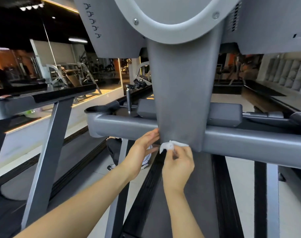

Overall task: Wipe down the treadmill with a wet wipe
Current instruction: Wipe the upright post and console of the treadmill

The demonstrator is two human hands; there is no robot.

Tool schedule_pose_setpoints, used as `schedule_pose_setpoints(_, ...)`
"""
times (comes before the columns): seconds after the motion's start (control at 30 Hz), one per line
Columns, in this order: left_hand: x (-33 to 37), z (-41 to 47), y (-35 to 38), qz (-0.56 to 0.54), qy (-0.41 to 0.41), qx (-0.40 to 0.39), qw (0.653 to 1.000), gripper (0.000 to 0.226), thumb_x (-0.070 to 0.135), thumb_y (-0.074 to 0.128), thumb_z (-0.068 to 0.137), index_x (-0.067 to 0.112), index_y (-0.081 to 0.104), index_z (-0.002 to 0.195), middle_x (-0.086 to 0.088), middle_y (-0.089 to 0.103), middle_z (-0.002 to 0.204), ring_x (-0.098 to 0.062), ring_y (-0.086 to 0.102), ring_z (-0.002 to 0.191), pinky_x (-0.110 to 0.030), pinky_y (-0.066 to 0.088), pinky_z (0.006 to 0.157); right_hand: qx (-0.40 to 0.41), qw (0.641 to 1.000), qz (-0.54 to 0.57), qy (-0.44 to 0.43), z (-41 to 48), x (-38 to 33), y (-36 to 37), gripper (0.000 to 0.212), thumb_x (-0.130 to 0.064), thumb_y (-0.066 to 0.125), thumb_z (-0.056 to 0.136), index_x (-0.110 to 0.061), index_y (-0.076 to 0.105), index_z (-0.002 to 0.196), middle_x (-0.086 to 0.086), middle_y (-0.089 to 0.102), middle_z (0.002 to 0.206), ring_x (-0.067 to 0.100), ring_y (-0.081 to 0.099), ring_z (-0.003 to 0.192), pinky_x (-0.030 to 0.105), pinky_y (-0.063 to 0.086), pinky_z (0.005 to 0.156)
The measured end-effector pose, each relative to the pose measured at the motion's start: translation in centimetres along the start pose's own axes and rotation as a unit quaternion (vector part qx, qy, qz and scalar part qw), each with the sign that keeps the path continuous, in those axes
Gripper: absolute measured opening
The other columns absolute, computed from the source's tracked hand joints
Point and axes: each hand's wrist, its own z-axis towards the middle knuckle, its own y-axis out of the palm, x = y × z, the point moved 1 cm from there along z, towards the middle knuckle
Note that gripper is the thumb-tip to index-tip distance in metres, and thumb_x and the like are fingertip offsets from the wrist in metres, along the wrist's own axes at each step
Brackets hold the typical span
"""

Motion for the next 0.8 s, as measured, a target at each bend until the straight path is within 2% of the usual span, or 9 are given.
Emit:
schedule_pose_setpoints(0.13,-0.4,0.9,-1.1,0.005,0.01,-0.035,0.999,0.037,0.035,0.037,0.11,0.035,0.057,0.141,0.023,0.063,0.138,0.005,0.051,0.134,-0.028,0.045,0.107,0.046,0.992,-0.014,0.115,0.1,2.4,0.1,0.027,0.006,0.064,0.086,-0.017,0.062,0.071,0.0,0.059,0.08,0.009,0.056,0.071,0.039,0.047,0.069)
schedule_pose_setpoints(0.2,-0.7,1.7,-2.1,0.001,0.005,-0.061,0.998,0.034,0.039,0.041,0.109,0.038,0.058,0.138,0.027,0.063,0.135,0.002,0.048,0.137,-0.027,0.046,0.103,0.051,0.991,0.03,0.12,0.1,1.0,-0.6,0.031,0.003,0.064,0.085,-0.024,0.064,0.071,-0.001,0.067,0.084,0.012,0.063,0.076,0.033,0.048,0.071)
schedule_pose_setpoints(0.27,-1.1,2.1,-2.9,-0.008,0.008,-0.084,0.996,0.04,0.043,0.042,0.103,0.037,0.057,0.139,0.024,0.061,0.14,0.003,0.049,0.137,-0.032,0.045,0.108,0.027,0.995,0.065,0.066,0.0,-2.5,-0.6,0.025,-0.002,0.064,0.087,-0.027,0.069,0.084,-0.005,0.072,0.095,0.013,0.068,0.083,0.021,0.05,0.073)
schedule_pose_setpoints(0.33,-1.2,2.5,-3.6,-0.017,0.01,-0.112,0.993,0.036,0.041,0.042,0.107,0.037,0.059,0.139,0.021,0.061,0.141,0.004,0.05,0.135,-0.035,0.044,0.11,0.038,0.996,0.08,-0.009,1.1,-5.7,0.5,0.024,-0.006,0.065,0.091,-0.03,0.066,0.089,-0.002,0.072,0.099,0.012,0.068,0.086,0.016,0.051,0.075)
schedule_pose_setpoints(0.43,-0.8,2.9,-4.3,-0.049,-0.004,-0.14,0.989,0.041,0.042,0.038,0.11,0.027,0.059,0.142,0.011,0.061,0.143,-0.002,0.051,0.137,-0.037,0.046,0.111,0.078,0.993,0.01,-0.089,3.3,-7.5,1.7,0.012,-0.015,0.067,0.096,-0.025,0.062,0.089,-0.003,0.065,0.097,0.012,0.064,0.084,0.019,0.05,0.074)
schedule_pose_setpoints(0.53,-0.5,3.6,-5.3,-0.069,-0.031,-0.154,0.985,0.047,0.045,0.037,0.109,0.019,0.059,0.142,0.005,0.064,0.142,-0.007,0.055,0.135,-0.038,0.047,0.112,-0.01,0.979,-0.14,-0.145,0.7,-3.8,2.5,0.006,-0.017,0.063,0.098,-0.021,0.064,0.094,-0.015,0.056,0.102,0.007,0.062,0.083,0.027,0.054,0.071)
schedule_pose_setpoints(0.6,-0.2,3.6,-5.5,-0.059,-0.036,-0.166,0.984,0.05,0.046,0.036,0.109,0.019,0.058,0.144,0.004,0.062,0.143,-0.006,0.055,0.134,-0.038,0.046,0.113,-0.067,0.969,-0.199,-0.132,-1.0,-0.6,2.2,0.015,-0.018,0.06,0.098,-0.024,0.066,0.086,-0.02,0.054,0.104,0.006,0.064,0.083,0.036,0.055,0.072)
schedule_pose_setpoints(0.67,0.3,3.6,-5.5,-0.064,-0.038,-0.179,0.981,0.051,0.046,0.035,0.109,0.017,0.055,0.146,0.003,0.06,0.146,-0.008,0.051,0.138,-0.042,0.043,0.116,-0.072,0.964,-0.223,-0.124,-1.0,0.5,1.9,0.022,-0.023,0.053,0.097,-0.026,0.066,0.08,-0.02,0.054,0.104,0.008,0.063,0.084,0.04,0.055,0.073)
schedule_pose_setpoints(0.8,0.9,3.9,-5.5,-0.078,-0.058,-0.201,0.975,0.053,0.047,0.036,0.107,0.014,0.056,0.145,0.0,0.058,0.148,-0.012,0.05,0.14,-0.045,0.042,0.116,-0.023,0.948,-0.224,-0.225,2.3,-6.0,1.5,0.014,-0.014,0.057,0.09,-0.019,0.069,0.097,-0.014,0.058,0.104,0.008,0.059,0.082,0.033,0.053,0.065)
